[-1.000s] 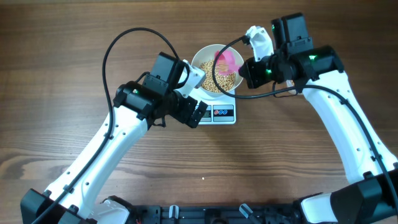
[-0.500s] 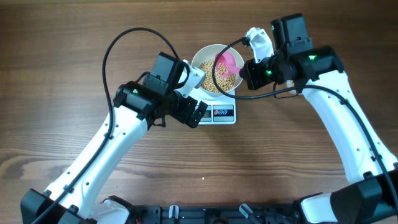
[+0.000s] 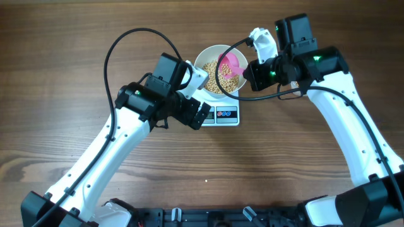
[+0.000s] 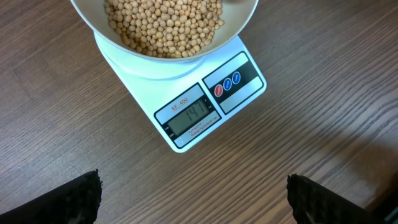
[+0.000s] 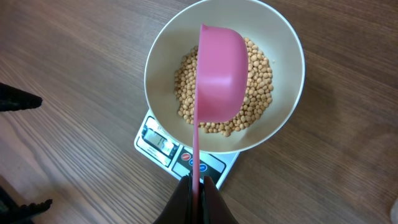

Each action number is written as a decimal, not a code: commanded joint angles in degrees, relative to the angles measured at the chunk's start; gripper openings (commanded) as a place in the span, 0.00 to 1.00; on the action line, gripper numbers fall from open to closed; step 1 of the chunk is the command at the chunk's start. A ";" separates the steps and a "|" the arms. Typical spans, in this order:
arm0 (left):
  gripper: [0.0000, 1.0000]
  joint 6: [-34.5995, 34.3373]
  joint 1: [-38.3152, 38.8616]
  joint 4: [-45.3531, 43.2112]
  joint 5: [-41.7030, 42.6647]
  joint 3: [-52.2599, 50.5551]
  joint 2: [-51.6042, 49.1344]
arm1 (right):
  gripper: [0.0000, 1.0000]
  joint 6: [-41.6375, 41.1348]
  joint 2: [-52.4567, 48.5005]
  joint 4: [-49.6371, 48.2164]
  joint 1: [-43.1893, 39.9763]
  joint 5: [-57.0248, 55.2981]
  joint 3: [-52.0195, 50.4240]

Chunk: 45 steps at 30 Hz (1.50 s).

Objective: Scoop item into bowl and weigh 150g on scale

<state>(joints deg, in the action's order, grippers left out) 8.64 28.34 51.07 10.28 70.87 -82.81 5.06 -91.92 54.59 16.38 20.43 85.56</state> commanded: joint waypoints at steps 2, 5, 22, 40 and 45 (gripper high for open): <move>1.00 -0.52 -0.33 0.02 -0.33 0.81 1.25 | 0.04 -2.45 0.85 -0.96 0.02 -1.97 1.33; 1.00 -0.52 -0.33 0.02 -0.33 0.81 1.25 | 0.04 1.40 0.87 -2.75 0.02 10.45 1.51; 1.00 -0.52 -0.33 0.02 -0.33 0.81 1.25 | 0.04 -0.59 0.57 0.33 -0.35 1.95 1.29; 1.00 -0.55 -0.33 0.02 -0.33 0.81 1.25 | 0.04 -2.38 0.57 -2.71 1.42 -4.63 1.29; 1.00 -0.55 -0.33 0.02 -0.35 0.81 1.25 | 0.04 -2.27 0.57 -1.79 1.84 -8.35 1.36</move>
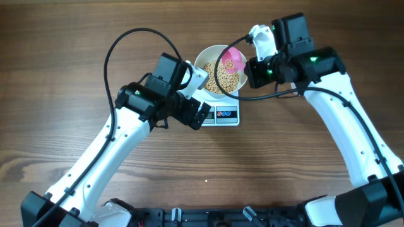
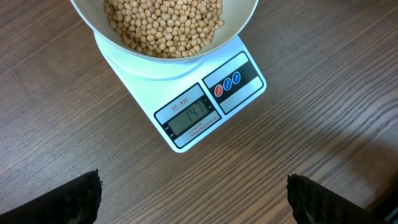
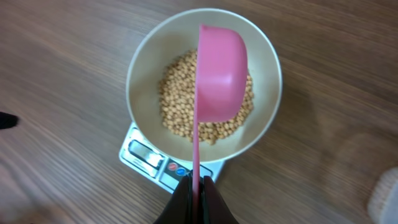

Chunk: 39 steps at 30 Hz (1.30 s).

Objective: Scoop item into bowl and weigh 150g on scale

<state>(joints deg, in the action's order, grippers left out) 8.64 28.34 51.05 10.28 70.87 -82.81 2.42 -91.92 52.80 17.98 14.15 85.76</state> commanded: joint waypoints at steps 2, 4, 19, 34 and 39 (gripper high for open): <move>1.00 -0.55 -0.33 0.04 -0.35 0.81 1.25 | 0.04 2.27 0.57 -0.24 0.22 3.37 1.31; 1.00 -0.52 -0.33 0.04 -0.33 0.81 1.25 | 0.04 0.90 0.28 1.25 0.17 -3.23 1.14; 1.00 -0.52 -0.33 0.04 -0.33 0.81 1.25 | 0.04 0.96 -0.09 0.79 0.46 0.87 1.16; 1.00 -0.52 -0.33 0.04 -0.33 0.81 1.25 | 0.04 1.01 -0.11 0.37 2.32 -1.79 1.16; 1.00 -0.55 -0.33 0.04 -0.33 0.81 1.25 | 0.04 1.42 -0.11 0.35 3.45 -3.48 1.64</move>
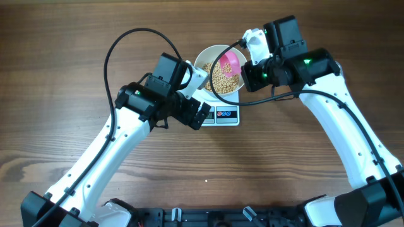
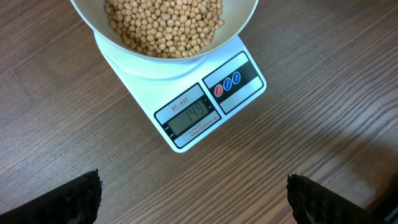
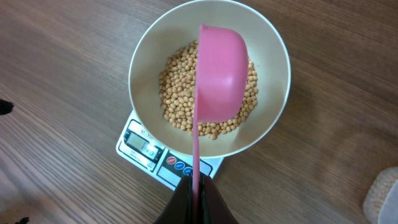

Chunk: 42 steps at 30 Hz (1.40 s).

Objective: Scoop item into bowl and weigh 150g on scale

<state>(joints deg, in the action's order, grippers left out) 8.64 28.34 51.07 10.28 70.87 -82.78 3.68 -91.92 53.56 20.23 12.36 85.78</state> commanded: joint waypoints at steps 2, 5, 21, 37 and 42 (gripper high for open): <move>1.00 -0.55 -0.33 0.02 -0.33 0.81 1.22 | 0.04 0.90 -0.13 0.00 2.14 -5.25 1.62; 1.00 -0.52 -0.33 0.02 -0.33 0.81 1.22 | 0.04 0.76 -0.39 0.31 2.25 -7.21 1.60; 1.00 -0.52 -0.33 0.02 -0.33 0.81 1.22 | 0.04 0.61 -0.39 0.00 2.25 -5.14 1.60; 1.00 -0.55 -0.33 0.02 -0.33 0.81 1.22 | 0.04 1.46 -0.39 -0.28 1.73 4.04 1.60; 1.00 -0.55 -0.33 0.02 -0.33 0.81 1.22 | 0.04 -1.68 -0.48 1.53 0.04 -0.85 1.60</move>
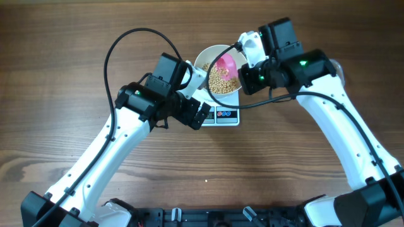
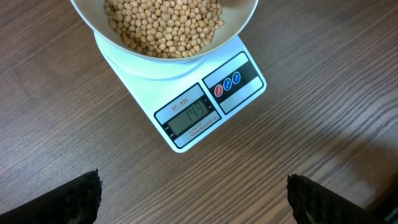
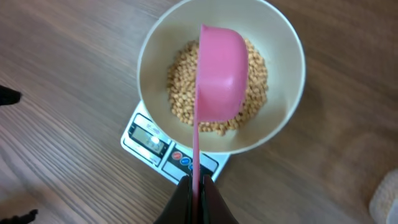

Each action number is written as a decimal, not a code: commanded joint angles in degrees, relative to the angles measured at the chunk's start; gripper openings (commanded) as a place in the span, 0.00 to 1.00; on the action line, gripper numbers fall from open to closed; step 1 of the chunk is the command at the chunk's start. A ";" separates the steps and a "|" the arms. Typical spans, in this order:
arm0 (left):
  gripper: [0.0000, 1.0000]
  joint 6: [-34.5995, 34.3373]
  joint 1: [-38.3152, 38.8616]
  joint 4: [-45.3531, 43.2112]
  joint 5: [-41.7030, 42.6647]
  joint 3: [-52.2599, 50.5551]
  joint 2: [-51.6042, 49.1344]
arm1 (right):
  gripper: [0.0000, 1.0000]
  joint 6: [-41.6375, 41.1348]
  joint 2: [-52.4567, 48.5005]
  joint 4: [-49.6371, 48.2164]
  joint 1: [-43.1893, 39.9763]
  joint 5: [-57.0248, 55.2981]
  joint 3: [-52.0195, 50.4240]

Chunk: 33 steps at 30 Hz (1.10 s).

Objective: Scoop item into bowl and weigh 150g on scale

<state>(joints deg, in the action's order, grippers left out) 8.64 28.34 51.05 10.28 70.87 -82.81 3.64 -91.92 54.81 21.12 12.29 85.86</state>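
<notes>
A white bowl (image 3: 283, 74) of tan beans (image 2: 163, 25) stands on the white scale (image 2: 186, 99), whose display (image 2: 189, 116) reads 149. My right gripper (image 3: 196, 186) is shut on the thin handle of the pink scoop (image 3: 221, 71), which hangs tipped over the bowl; the scoop (image 1: 225, 64) also shows from overhead. My left gripper (image 2: 193, 196) is open, its fingers wide apart over bare wood just in front of the scale, holding nothing.
The wooden table (image 1: 76, 63) spreads all round. A pale container edge (image 3: 385, 199) shows at the right border of the right wrist view. Both arms flank the scale (image 1: 222, 112) near the table's far middle.
The right gripper with the pink scoop has shifted slightly left over the bowl. The scale still reads 149. The left arm has not moved.
At first the scale read 141 with the pink scoop held tipped over the bowl. It stayed 141 at the following moment as the scoop hovered. Then the display showed 149, and it shows 149 now, the scoop still over the bowl.
</notes>
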 commanded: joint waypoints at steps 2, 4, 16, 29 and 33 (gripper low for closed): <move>1.00 -0.55 -0.33 0.04 -0.33 0.81 1.25 | 0.04 -0.98 -0.50 0.28 -0.85 0.48 1.51; 1.00 -0.55 -0.33 0.04 -0.33 0.81 1.25 | 0.04 -1.01 -0.50 0.13 -0.85 0.57 1.51; 1.00 -0.55 -0.33 0.04 -0.33 0.81 1.25 | 0.04 -0.79 -0.50 0.09 -0.85 1.68 1.51; 1.00 -0.55 -0.33 0.04 -0.33 0.81 1.25 | 0.04 -0.66 -0.50 0.09 -0.85 1.66 1.51; 1.00 -0.55 -0.33 0.04 -0.33 0.81 1.25 | 0.04 -0.66 -0.50 0.09 -0.87 1.66 1.51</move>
<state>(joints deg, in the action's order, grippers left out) 8.64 28.34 51.05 10.28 70.87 -82.81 3.03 -91.92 55.07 20.25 13.06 85.86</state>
